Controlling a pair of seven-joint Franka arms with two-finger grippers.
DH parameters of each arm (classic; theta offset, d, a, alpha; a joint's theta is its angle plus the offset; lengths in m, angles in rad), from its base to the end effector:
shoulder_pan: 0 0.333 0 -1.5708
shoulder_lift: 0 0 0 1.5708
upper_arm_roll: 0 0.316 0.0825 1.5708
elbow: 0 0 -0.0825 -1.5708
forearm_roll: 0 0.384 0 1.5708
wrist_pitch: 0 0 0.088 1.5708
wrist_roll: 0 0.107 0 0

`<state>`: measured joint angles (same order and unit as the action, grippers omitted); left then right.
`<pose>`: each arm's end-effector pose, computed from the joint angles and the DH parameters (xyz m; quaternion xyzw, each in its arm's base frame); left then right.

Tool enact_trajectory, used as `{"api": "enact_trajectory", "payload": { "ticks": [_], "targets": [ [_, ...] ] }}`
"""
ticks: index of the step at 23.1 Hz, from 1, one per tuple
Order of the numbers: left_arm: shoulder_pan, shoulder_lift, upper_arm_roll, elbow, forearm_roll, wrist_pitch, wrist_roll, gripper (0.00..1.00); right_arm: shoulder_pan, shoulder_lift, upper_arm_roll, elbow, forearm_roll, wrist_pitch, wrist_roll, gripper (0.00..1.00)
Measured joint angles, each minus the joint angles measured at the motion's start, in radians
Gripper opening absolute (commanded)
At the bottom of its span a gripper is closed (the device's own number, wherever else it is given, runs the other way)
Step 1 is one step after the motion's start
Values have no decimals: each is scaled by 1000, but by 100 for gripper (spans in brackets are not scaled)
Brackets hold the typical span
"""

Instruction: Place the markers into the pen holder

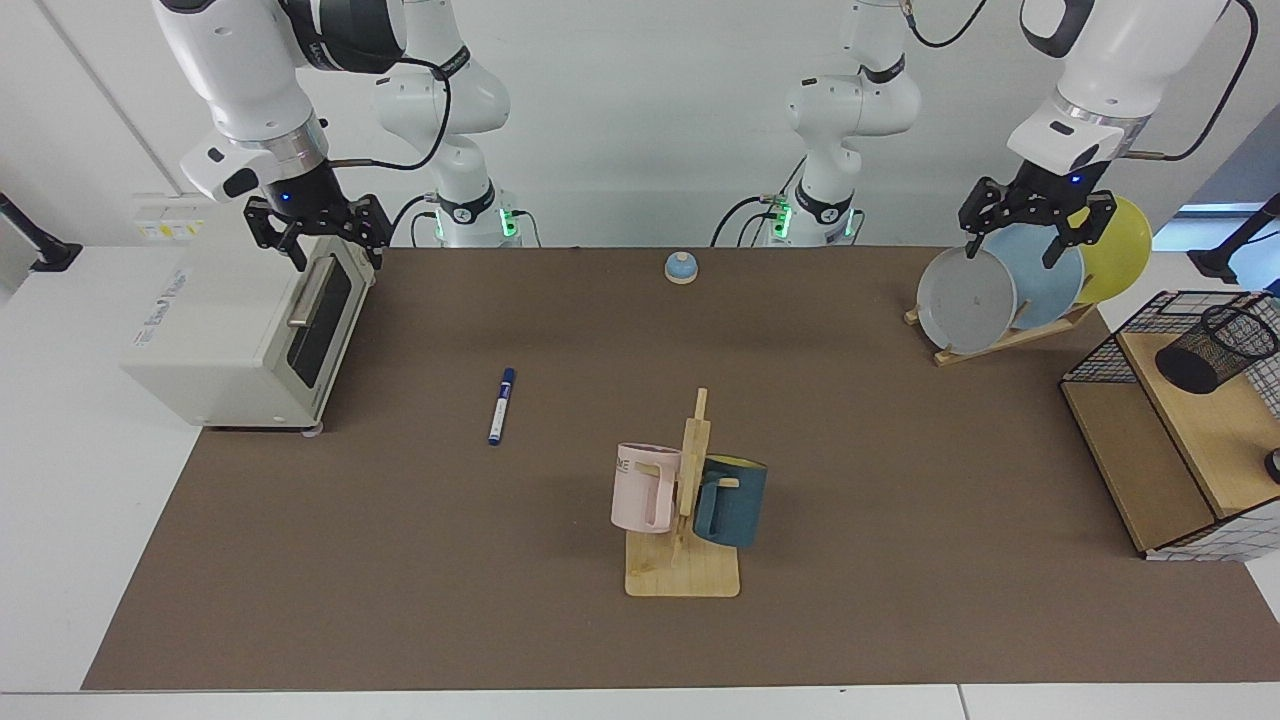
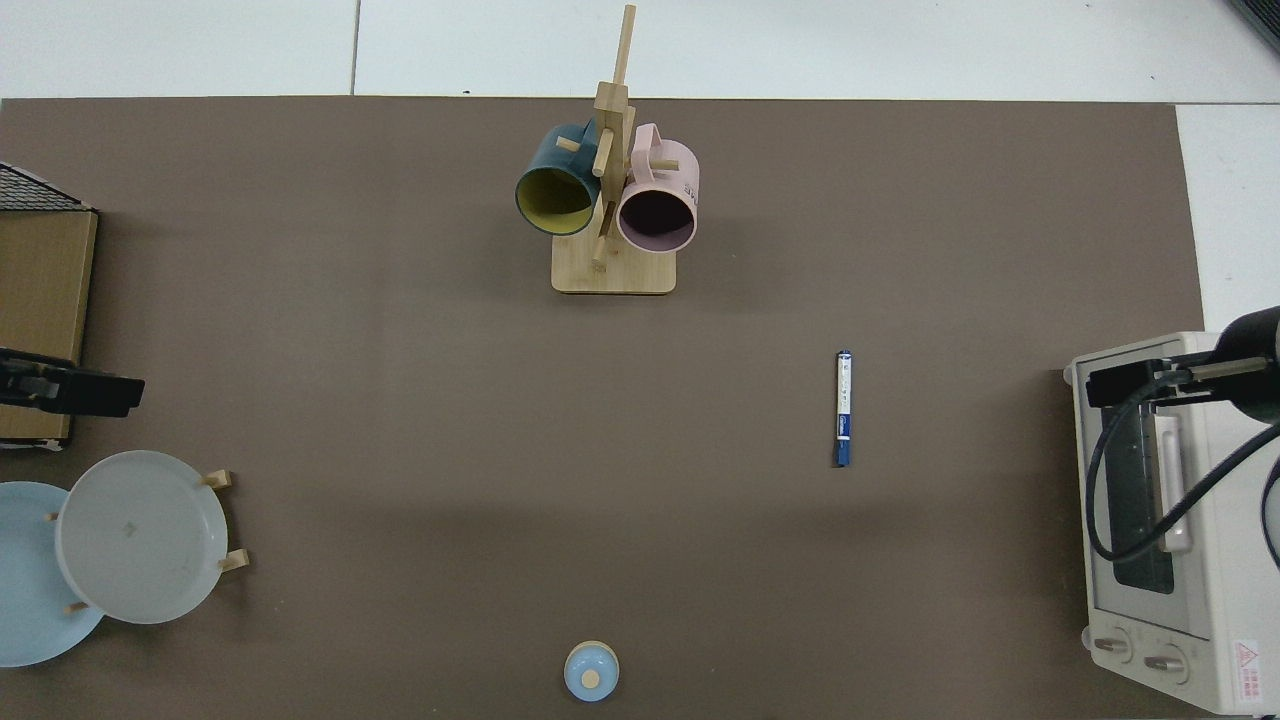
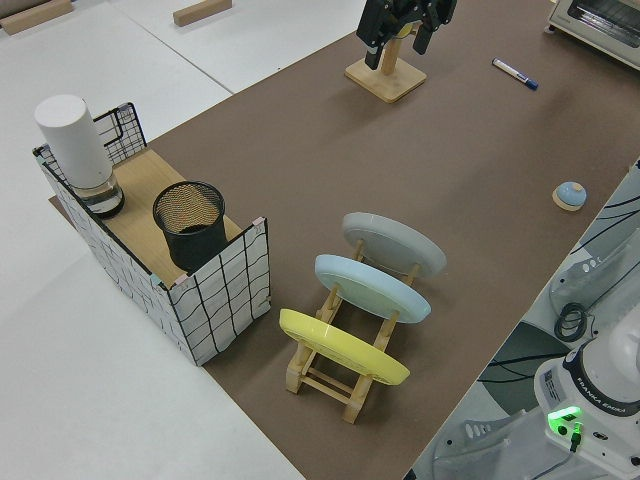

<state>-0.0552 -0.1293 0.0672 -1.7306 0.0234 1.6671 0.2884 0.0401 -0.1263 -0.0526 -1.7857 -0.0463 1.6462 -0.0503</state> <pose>0.5222 0.0108 0.6266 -0.9898 0.1386 -0.0313 0.0122 0.5184 -0.0126 0.5969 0.9996 0.0210 -0.0073 0.0195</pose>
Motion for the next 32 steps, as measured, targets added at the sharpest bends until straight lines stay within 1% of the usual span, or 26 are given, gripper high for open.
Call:
{"api": "enact_trajectory", "payload": {
  "ticks": [17, 21, 24, 28, 32],
  "targets": [
    [-2, 0, -20, 1, 0, 0, 26, 100, -5, 0, 4, -1, 0, 7, 0, 100],
    [-2, 0, -20, 1, 0, 0, 26, 100, -2, 1, 9, -2, 0, 39, 11, 100],
    [-2, 0, -20, 1, 0, 0, 26, 100, 17, 15, 12, -4, 1, 85, 16, 100],
    [-2, 0, -20, 1, 0, 0, 26, 100, 68, 60, 17, -9, 1, 156, 52, 100],
    [-2, 0, -21, 1, 0, -4, 26, 100, 87, 116, 20, -11, 1, 220, 68, 100]
  ]
}}
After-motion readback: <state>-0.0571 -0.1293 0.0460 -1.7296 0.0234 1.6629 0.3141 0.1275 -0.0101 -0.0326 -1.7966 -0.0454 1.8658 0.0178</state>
